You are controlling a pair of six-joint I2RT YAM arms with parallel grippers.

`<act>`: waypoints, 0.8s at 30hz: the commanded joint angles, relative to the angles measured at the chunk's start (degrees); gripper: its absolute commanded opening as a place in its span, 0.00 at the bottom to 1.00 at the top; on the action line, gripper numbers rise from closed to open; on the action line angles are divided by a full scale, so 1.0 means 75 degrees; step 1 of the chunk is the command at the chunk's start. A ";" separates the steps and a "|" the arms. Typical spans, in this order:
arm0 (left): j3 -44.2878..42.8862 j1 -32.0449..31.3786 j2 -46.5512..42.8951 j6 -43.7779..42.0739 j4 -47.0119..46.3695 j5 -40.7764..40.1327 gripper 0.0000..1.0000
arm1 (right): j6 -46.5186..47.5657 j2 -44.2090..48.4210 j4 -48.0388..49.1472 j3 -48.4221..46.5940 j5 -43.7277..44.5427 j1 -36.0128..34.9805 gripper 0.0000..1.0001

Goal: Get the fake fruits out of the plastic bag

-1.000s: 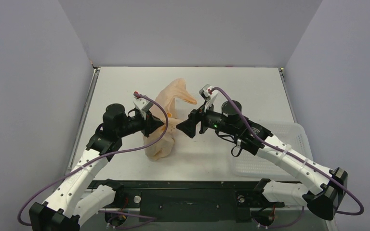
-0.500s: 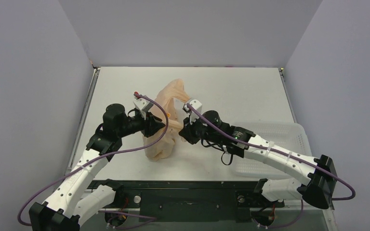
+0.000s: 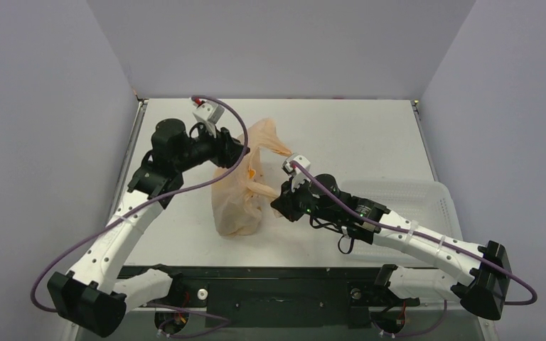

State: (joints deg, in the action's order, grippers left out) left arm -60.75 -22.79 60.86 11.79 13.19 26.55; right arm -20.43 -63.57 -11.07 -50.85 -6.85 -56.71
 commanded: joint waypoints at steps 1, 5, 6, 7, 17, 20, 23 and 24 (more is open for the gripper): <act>-0.1063 -0.0047 0.1269 -0.0011 0.0601 -0.0575 0.42 | -0.0251 0.0183 0.0403 0.0074 0.0008 -0.0054 0.00; -0.1163 -0.0117 0.1976 -0.0442 0.0924 -0.0816 0.37 | -0.0282 0.0141 0.0369 -0.0047 0.0050 -0.0106 0.00; -0.0901 -0.0122 0.1993 -0.0480 0.0813 -0.0766 0.37 | -0.0279 0.0131 0.0360 -0.0067 0.0060 -0.0111 0.00; -0.0778 -0.0137 0.1980 -0.0555 0.0639 -0.0725 0.37 | -0.0286 0.0070 0.0336 -0.0117 0.0056 -0.0108 0.00; -0.0687 -0.0120 0.2352 -0.0385 0.0771 -0.1519 0.13 | -0.0384 -0.0805 0.0371 -0.0351 0.0187 -0.0529 0.00; -0.0781 0.0065 0.2413 -0.0329 0.0895 -0.1654 0.00 | -0.0392 -0.1024 0.0338 -0.0435 0.0373 -0.0751 0.00; -0.0583 0.0399 0.2117 -0.0131 0.0793 -0.2454 0.00 | -0.0338 -0.1114 0.0273 -0.0507 0.0587 -0.1086 0.00; -0.0524 0.0612 0.1928 -0.0019 0.0702 -0.2875 0.00 | -0.0280 -0.1172 0.0208 -0.0553 0.0700 -0.1234 0.00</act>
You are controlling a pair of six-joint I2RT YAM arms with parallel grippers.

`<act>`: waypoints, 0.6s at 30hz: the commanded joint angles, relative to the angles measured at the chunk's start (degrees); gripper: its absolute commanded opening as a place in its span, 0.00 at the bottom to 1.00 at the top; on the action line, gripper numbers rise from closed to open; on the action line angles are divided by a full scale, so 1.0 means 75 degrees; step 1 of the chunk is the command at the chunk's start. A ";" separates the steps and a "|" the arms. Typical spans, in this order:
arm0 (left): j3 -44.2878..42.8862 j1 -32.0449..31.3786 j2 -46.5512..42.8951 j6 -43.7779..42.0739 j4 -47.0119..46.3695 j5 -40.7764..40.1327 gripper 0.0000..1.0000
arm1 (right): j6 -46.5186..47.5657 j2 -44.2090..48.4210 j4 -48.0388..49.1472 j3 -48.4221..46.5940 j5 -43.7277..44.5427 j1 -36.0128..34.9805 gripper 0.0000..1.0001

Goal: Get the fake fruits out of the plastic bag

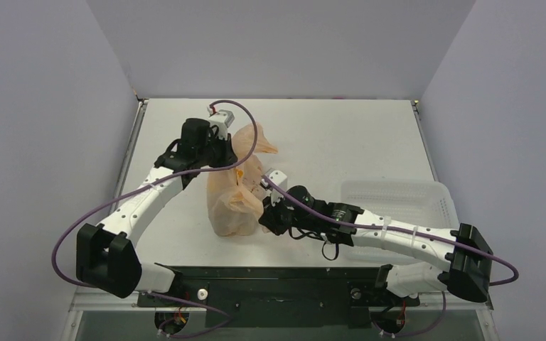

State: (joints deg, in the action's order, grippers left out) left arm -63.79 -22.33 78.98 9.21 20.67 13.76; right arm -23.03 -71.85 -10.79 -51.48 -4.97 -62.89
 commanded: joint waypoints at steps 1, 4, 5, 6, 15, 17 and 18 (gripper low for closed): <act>-0.0023 0.0674 -0.0570 0.0374 -0.0336 -0.1356 0.00 | 0.0086 -0.0107 0.0136 -0.0493 0.0504 -0.0482 0.00; 0.0152 0.1221 -0.0985 0.0602 -0.0527 -0.1846 0.00 | 0.0195 -0.0334 -0.0015 -0.0618 0.0635 -0.0825 0.00; 0.0235 0.1393 -0.1053 0.0671 -0.0605 -0.1922 0.00 | 0.0215 -0.0381 -0.0071 -0.0681 0.0843 -0.0896 0.00; 0.0269 0.1470 -0.1162 0.0694 -0.0631 -0.2032 0.00 | 0.0259 -0.0468 -0.0107 -0.0711 0.0911 -0.1021 0.00; 0.0450 0.2127 -0.1485 0.0816 -0.0868 -0.1786 0.00 | 0.0022 -0.0826 -0.0097 -0.0762 0.1310 -0.1880 0.00; 0.0496 0.2184 -0.1501 0.0819 -0.1006 -0.1240 0.00 | -0.0118 -0.1020 0.0080 -0.0783 0.1191 -0.2157 0.00; 0.0544 0.2194 -0.1499 0.0821 -0.1066 -0.1039 0.00 | -0.0158 -0.1087 0.0121 -0.0815 0.1173 -0.2348 0.07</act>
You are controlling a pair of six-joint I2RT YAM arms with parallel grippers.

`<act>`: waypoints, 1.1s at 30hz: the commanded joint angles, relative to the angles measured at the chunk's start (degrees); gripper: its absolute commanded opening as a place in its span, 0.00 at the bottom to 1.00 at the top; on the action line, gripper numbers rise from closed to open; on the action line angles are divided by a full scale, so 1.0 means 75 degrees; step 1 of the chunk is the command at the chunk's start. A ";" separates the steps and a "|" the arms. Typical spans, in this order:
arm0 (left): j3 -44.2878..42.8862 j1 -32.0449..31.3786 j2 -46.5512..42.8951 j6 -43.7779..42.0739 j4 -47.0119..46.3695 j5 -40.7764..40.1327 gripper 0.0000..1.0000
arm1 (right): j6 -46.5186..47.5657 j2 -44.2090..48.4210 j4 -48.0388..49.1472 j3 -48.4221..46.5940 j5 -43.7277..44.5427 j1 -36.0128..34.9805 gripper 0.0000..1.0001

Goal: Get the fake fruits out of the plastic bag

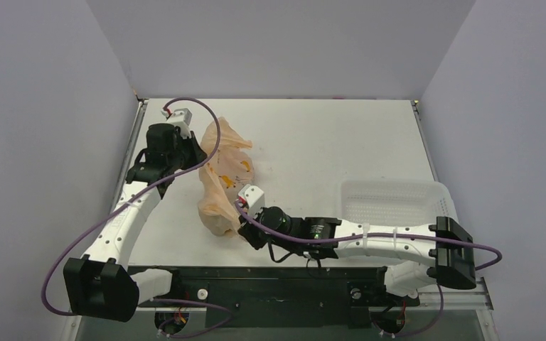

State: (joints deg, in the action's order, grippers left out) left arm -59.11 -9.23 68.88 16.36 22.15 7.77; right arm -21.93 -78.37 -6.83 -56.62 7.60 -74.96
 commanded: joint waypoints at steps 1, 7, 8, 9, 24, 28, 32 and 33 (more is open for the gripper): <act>-0.0054 0.0447 -0.0150 -0.0111 -0.1374 0.0209 0.00 | -0.0373 -0.0374 -0.0353 -0.0221 -0.0581 -0.0886 0.11; 0.0236 0.0405 -0.0258 0.0034 -0.1915 0.1831 0.00 | -0.0298 -0.0334 0.0061 -0.0372 -0.1360 -0.1043 0.41; 0.0272 0.0377 -0.0292 0.0034 -0.2029 0.2051 0.00 | -0.0257 -0.0257 0.0066 -0.0372 -0.1486 -0.1038 0.45; 0.0310 0.0347 -0.0340 0.0045 -0.2081 0.2183 0.00 | -0.0215 -0.0079 0.0078 -0.0367 -0.1566 -0.0952 0.47; 0.0371 -0.0329 -0.0520 -0.0177 -0.2445 0.3432 0.00 | -0.2003 0.1463 0.1361 0.0046 -0.2829 0.2046 0.62; 0.0363 -0.0533 -0.0534 -0.0318 -0.2388 0.3549 0.00 | -0.2368 0.0858 0.0727 -0.0605 -0.2224 0.2349 0.62; 0.0370 -0.0761 -0.0574 -0.0443 -0.2347 0.3671 0.00 | -0.2805 0.0215 0.0432 -0.1006 -0.2187 0.2797 0.54; 0.0376 -0.0840 -0.0584 -0.0478 -0.2345 0.3686 0.00 | -0.2905 0.0030 0.0521 -0.1052 -0.2317 0.2845 0.53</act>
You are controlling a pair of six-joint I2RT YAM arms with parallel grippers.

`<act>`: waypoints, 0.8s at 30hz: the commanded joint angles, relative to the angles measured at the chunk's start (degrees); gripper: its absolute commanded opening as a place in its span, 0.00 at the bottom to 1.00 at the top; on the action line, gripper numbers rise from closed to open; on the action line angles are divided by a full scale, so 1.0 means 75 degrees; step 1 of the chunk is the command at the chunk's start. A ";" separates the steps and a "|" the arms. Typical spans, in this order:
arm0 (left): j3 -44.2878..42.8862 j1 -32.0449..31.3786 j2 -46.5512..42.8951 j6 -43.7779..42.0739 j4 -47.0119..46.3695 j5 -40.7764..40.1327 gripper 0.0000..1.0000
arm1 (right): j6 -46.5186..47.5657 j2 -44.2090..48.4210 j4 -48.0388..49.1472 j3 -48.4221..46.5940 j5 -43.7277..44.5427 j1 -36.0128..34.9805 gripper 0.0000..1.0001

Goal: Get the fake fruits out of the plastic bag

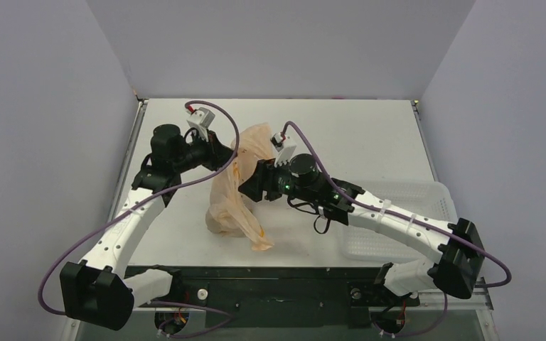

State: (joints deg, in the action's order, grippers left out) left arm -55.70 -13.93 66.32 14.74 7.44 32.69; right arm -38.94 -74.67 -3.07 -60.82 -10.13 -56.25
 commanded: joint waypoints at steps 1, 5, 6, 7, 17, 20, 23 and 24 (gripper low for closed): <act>-0.0080 -0.0250 -0.0236 -0.0288 -0.0366 0.0364 0.00 | -0.0682 -0.0544 0.0086 -0.0516 -0.0022 0.0419 0.53; -0.0158 -0.0432 -0.0155 -0.0393 -0.0221 0.0451 0.00 | -0.0980 -0.0930 0.0722 -0.0533 -0.0487 0.0456 0.49; -0.0168 -0.0461 -0.0135 -0.0404 -0.0181 0.0533 0.00 | -0.1097 -0.1036 0.0945 -0.0473 -0.0579 0.0463 0.46; -0.0191 -0.0467 -0.0136 -0.0411 -0.0171 0.0566 0.00 | -0.1152 -0.1088 0.1023 -0.0418 -0.0610 0.0477 0.41; -0.0231 -0.0498 -0.0140 -0.0412 -0.0143 0.0759 0.00 | -0.1708 -0.1201 0.2430 0.0216 -0.1020 0.0582 0.51; -0.0241 -0.0498 -0.0147 -0.0420 -0.0137 0.0768 0.00 | -0.1836 -0.1204 0.2712 0.0295 -0.1102 0.0628 0.53; -0.0237 -0.0498 -0.0141 -0.0409 -0.0153 0.0816 0.01 | -0.1954 -0.1327 0.2916 0.0317 -0.1043 0.0649 0.51; -0.0240 -0.0498 -0.0129 -0.0408 -0.0157 0.0819 0.01 | -0.1967 -0.1374 0.2905 0.0278 -0.1041 0.0647 0.43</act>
State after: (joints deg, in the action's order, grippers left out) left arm -55.70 -17.50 66.11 12.67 7.92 36.77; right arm -52.10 -84.86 12.01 -58.46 -17.47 -51.77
